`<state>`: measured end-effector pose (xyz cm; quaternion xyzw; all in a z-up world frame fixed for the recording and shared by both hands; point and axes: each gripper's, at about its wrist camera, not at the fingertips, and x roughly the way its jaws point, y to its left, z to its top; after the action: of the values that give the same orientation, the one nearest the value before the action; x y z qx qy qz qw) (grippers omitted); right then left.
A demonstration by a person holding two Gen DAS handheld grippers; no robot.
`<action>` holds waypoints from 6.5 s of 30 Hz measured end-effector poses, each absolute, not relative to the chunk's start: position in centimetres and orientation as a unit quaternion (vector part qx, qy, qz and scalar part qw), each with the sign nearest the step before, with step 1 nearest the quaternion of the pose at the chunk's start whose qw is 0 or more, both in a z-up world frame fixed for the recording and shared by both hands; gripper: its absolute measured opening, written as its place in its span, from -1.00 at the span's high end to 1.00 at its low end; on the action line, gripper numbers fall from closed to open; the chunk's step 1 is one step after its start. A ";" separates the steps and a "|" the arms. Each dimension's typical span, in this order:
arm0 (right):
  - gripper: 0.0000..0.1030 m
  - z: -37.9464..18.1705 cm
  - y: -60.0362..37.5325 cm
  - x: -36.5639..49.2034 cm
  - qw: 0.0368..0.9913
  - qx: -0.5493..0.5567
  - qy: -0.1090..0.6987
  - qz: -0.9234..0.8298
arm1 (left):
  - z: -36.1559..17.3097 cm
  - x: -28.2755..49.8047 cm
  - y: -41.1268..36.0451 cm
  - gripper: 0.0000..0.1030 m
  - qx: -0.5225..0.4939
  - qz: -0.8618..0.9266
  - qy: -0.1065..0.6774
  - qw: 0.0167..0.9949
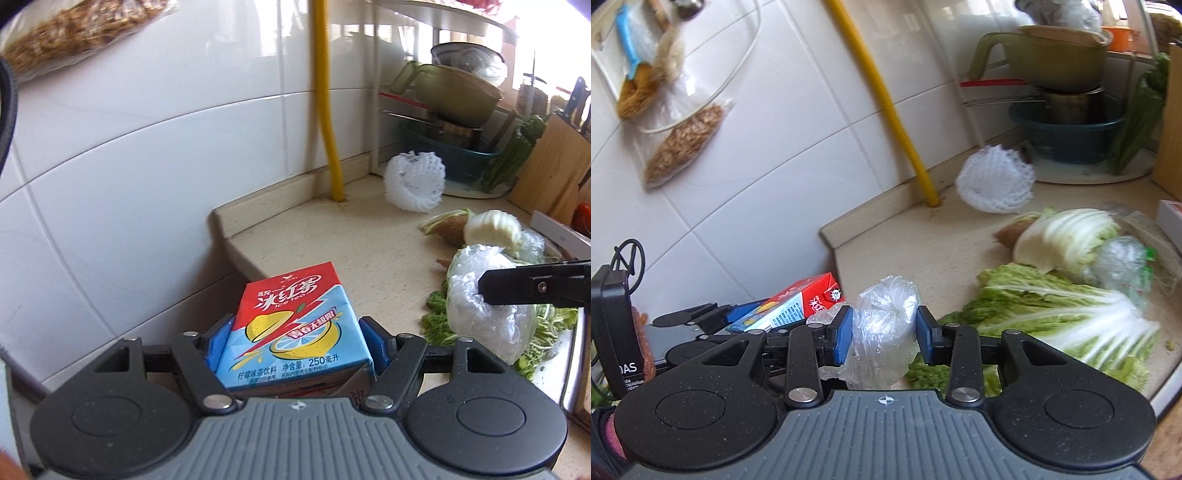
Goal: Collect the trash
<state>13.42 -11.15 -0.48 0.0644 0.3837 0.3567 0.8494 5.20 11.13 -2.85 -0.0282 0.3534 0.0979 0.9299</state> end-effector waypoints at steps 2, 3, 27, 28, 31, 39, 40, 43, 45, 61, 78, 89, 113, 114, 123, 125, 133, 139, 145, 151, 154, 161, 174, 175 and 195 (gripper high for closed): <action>0.15 -0.7 -10.1 13.2 0.841 0.058 0.388 0.373 | -3.0 4.5 11.8 -0.32 -0.034 0.112 0.355 0.927; 0.15 -0.8 -9.6 13.2 0.837 0.055 0.390 0.381 | -3.0 4.2 12.1 -0.32 -0.036 0.118 0.357 0.926; 0.15 -4.6 1.7 12.7 0.768 -0.005 0.434 0.471 | -6.3 2.3 18.3 -0.32 -0.086 0.188 0.384 0.900; 0.15 -4.9 2.0 12.7 0.766 -0.007 0.437 0.471 | -6.5 2.3 18.5 -0.32 -0.087 0.188 0.387 0.899; 0.15 -5.6 2.7 12.9 0.762 -0.007 0.446 0.469 | -7.2 2.3 19.1 -0.32 -0.094 0.191 0.393 0.895; 0.15 -7.7 4.6 13.4 0.753 -0.007 0.472 0.459 | -9.7 2.6 20.9 -0.32 -0.120 0.197 0.418 0.879; 0.15 -8.1 4.9 13.5 0.751 -0.007 0.476 0.457 | -10.1 2.7 21.2 -0.32 -0.124 0.197 0.421 0.877; 0.15 -9.1 5.6 13.8 0.746 -0.006 0.490 0.451 | -11.0 2.9 21.8 -0.32 -0.135 0.198 0.430 0.870; 0.15 -9.8 6.0 13.9 0.742 -0.005 0.500 0.447 | -11.5 2.9 22.1 -0.32 -0.139 0.199 0.434 0.868; 0.15 -14.2 9.8 15.3 0.732 -0.011 0.549 0.404 | -14.6 3.8 25.1 -0.32 -0.167 0.208 0.466 0.844; -0.07 -18.2 13.0 16.7 0.717 -0.015 0.588 0.372 | -16.9 4.6 26.1 -0.40 -0.198 0.215 0.492 0.820; -0.26 -18.8 14.2 17.1 0.715 -0.022 0.595 0.367 | -16.0 4.2 26.2 -0.40 -0.192 0.230 0.479 0.825; -0.36 -4.7 4.3 15.7 0.783 0.057 0.457 0.419 | -6.1 4.2 19.9 -0.62 -0.092 0.204 0.402 0.888; -0.36 -4.2 3.6 15.6 0.786 0.058 0.452 0.418 | -5.7 4.3 19.4 -0.63 -0.081 0.201 0.399 0.891; -0.37 -1.3 -3.1 13.6 0.837 0.077 0.392 0.375 | -1.9 6.7 13.5 -0.65 -0.001 0.145 0.380 0.914; -0.38 -1.0 -5.1 12.9 0.852 0.090 0.376 0.353 | -1.1 7.2 11.9 -0.68 0.018 0.123 0.373 0.919; -0.42 -0.1 -14.1 11.2 0.899 0.144 0.329 0.250 | 1.2 9.5 4.8 -0.73 0.075 0.042 0.351 0.932; -0.44 -0.8 -20.2 10.3 0.916 0.174 0.318 0.172 | 1.9 10.4 1.0 -0.75 0.093 0.004 0.341 0.935; -0.44 -1.2 -22.8 9.9 0.919 0.181 0.319 0.147 | 1.9 11.3 -0.1 -0.77 0.089 -0.002 0.340 0.936; -0.44 -1.5 -23.5 9.9 0.916 0.170 0.332 0.150 | 1.5 13.9 -0.4 -0.81 0.096 -0.009 0.338 0.936; -0.44 -1.8 -23.5 10.2 0.913 0.169 0.343 0.140 | 1.5 15.9 -0.3 -0.81 0.094 -0.020 0.328 0.940; -0.44 -0.9 -23.6 11.0 0.922 0.162 0.337 0.103 | 0.7 21.9 0.2 -0.81 0.086 -0.046 0.335 0.937; -0.44 0.3 -23.2 13.4 0.930 0.151 0.335 0.026 | -2.2 31.3 1.1 -0.81 0.085 -0.064 0.344 0.933; -0.44 0.3 -23.1 13.7 0.930 0.150 0.336 0.024 | -2.5 31.7 1.2 -0.81 0.084 -0.065 0.347 0.932; -0.51 -0.9 -26.4 20.9 0.929 0.090 0.358 -0.013 | -6.1 37.4 1.6 0.27 0.019 -0.108 0.372 0.922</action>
<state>20.89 -26.37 -0.87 0.0896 0.3584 -0.0131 0.9292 37.43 1.63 -6.06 0.0187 0.3723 -0.1082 0.9216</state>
